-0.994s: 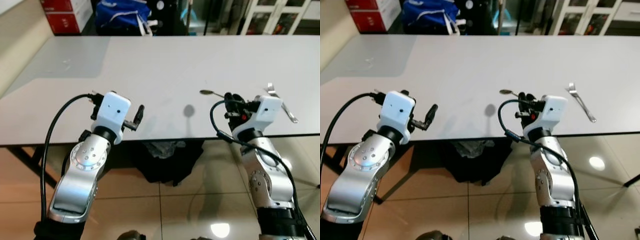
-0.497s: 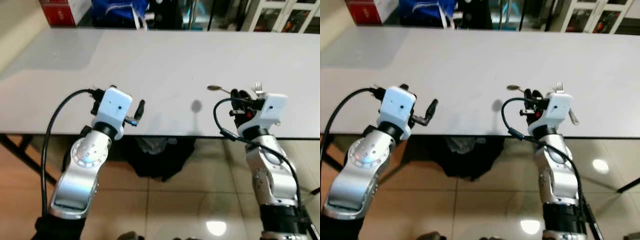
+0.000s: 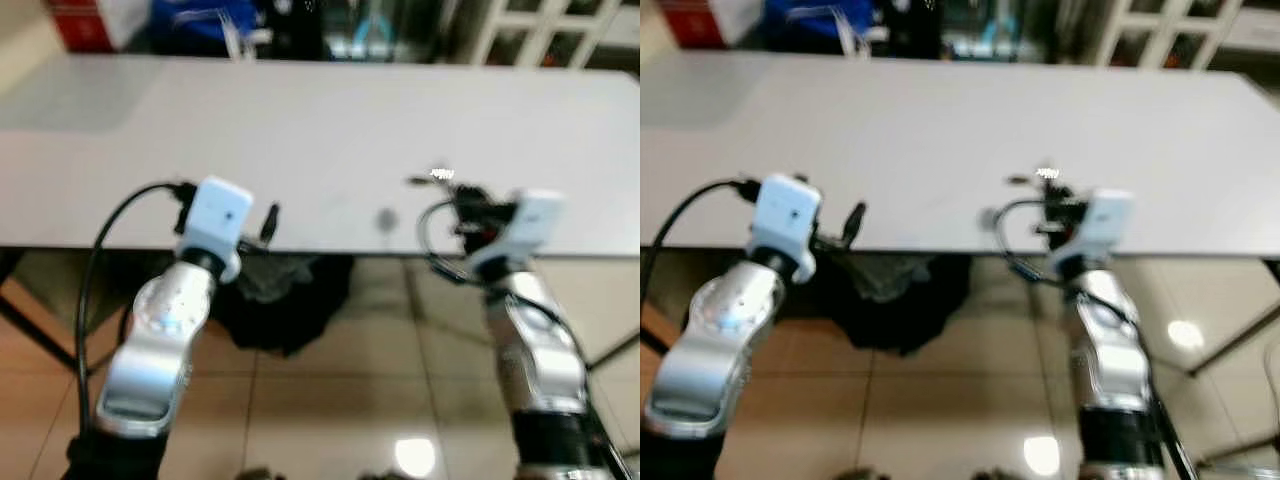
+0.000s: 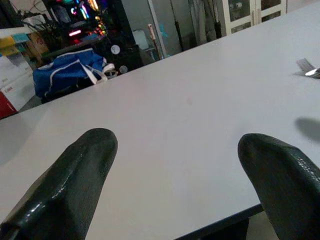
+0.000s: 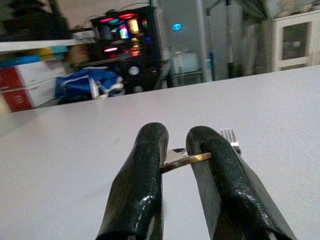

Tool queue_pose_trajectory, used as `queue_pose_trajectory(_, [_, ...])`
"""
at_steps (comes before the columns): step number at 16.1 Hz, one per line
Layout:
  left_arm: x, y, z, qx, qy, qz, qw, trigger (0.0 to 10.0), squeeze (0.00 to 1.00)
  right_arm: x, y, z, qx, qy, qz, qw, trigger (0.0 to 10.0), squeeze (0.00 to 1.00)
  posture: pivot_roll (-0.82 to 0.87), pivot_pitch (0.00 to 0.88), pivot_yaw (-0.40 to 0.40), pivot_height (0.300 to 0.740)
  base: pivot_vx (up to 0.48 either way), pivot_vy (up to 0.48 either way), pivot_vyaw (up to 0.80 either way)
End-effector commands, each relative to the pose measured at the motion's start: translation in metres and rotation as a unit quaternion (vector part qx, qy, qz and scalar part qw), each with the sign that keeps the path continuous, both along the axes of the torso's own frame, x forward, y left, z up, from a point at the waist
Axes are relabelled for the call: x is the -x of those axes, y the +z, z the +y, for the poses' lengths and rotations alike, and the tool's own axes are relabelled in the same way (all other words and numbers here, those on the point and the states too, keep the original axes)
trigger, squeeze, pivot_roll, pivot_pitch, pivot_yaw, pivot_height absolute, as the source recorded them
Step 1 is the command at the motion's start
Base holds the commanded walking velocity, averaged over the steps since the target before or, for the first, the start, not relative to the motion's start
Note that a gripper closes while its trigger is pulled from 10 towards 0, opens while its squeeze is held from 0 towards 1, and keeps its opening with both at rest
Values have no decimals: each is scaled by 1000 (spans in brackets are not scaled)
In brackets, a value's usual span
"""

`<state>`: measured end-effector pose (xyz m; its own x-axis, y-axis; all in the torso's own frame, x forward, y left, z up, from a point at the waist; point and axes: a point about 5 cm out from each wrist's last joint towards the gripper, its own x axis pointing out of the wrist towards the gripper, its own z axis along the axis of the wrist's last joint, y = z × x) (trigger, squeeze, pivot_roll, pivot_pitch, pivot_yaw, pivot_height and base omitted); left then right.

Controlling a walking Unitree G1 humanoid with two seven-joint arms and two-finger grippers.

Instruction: Setting the table

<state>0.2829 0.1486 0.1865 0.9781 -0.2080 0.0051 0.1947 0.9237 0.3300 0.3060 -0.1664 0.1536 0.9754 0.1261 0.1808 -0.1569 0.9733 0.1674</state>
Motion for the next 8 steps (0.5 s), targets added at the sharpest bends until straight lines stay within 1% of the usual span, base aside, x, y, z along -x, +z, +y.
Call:
queue_pose_trajectory(1, [-1,2,-1,6,0,-5,1000,10000,0,0,6,-5,-1,-7,-13,1000,10000,0,49,47,31,740,0,251,0])
queue_pose_trajectory(2, [0,3,-4,-20,-7,-11,1000,10000,0,-1,6,-7,-1,-13,-14,1000,10000,0,49,48,31,740,0,0,0])
queue_pose_trajectory(3, [0,2,-5,-18,-8,-12,1000,10000,0,-1,7,-7,-1,-14,-14,1000,10000,0,49,48,31,740,0,0,0])
queue_pose_trajectory(4, [0,3,-5,-30,-8,-19,999,10000,0,-1,7,-8,-2,-16,-15,1000,10000,0,47,49,32,740,0,0,0])
queue_pose_trajectory(7, [-1,4,-5,-27,-6,-18,999,10000,0,-1,8,-7,-5,-17,-17,1000,10000,0,48,49,34,740,0,-467,0])
queue_pose_trajectory(8, [-2,3,-3,-11,-1,-12,1000,10000,0,-1,8,-7,-5,-17,-17,1000,10000,0,48,49,34,740,0,-262,0])
